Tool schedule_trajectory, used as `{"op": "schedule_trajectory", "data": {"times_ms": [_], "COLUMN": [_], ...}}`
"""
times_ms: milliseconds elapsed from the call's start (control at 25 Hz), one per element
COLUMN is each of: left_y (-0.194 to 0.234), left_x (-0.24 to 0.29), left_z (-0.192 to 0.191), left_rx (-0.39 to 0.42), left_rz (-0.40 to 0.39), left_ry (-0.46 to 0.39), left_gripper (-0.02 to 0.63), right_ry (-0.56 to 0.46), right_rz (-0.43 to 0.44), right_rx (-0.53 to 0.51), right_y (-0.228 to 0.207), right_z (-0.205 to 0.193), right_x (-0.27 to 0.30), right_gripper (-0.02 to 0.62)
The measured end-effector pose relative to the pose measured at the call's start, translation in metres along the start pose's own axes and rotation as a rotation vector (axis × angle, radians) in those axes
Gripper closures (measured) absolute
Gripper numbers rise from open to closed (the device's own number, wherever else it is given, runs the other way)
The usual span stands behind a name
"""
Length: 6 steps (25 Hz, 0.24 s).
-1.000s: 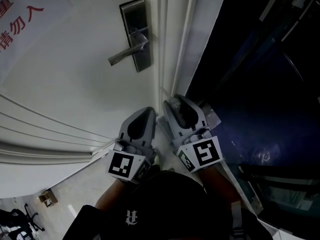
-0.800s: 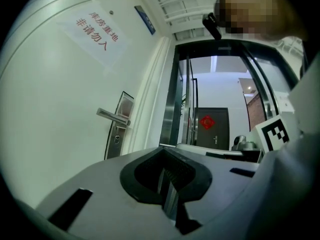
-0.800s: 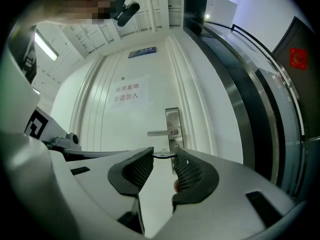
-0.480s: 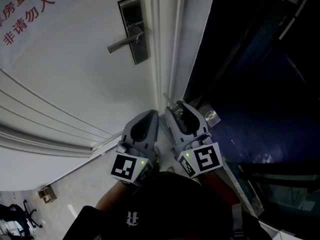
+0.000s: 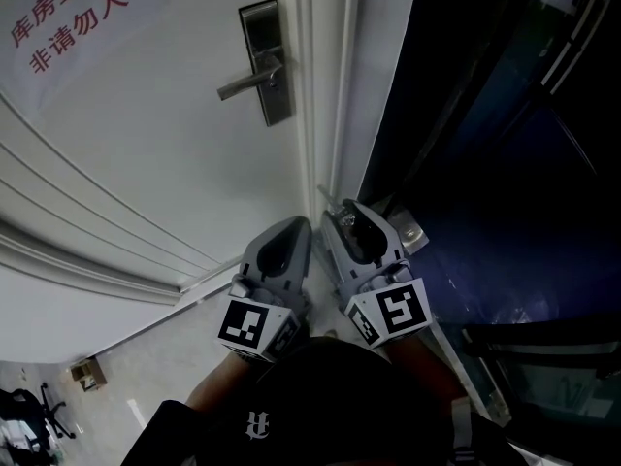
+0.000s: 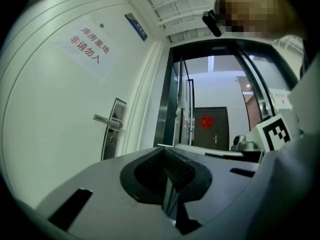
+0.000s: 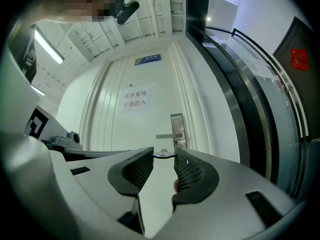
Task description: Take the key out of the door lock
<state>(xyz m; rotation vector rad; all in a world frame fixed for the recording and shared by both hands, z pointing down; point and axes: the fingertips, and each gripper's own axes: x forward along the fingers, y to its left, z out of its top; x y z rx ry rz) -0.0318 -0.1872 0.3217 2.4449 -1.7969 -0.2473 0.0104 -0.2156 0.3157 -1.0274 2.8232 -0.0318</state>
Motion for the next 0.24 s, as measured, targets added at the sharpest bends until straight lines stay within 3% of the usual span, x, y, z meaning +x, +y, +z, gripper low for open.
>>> {"op": "schedule_trajectory", "data": {"times_ms": [240], "left_y": [-0.0028], "left_x": [-0.0003], "left_z": [0.0056], "left_rx": [0.003], "left_rz": [0.001], "left_ry": [-0.01], "left_gripper": [0.6], "right_ry": [0.0], "right_rz": [-0.005], "right_rx": [0.004], "right_y": [-0.0026], "right_z": [0.0034], "right_x": [-0.0021], "right_gripper": [0.46]}}
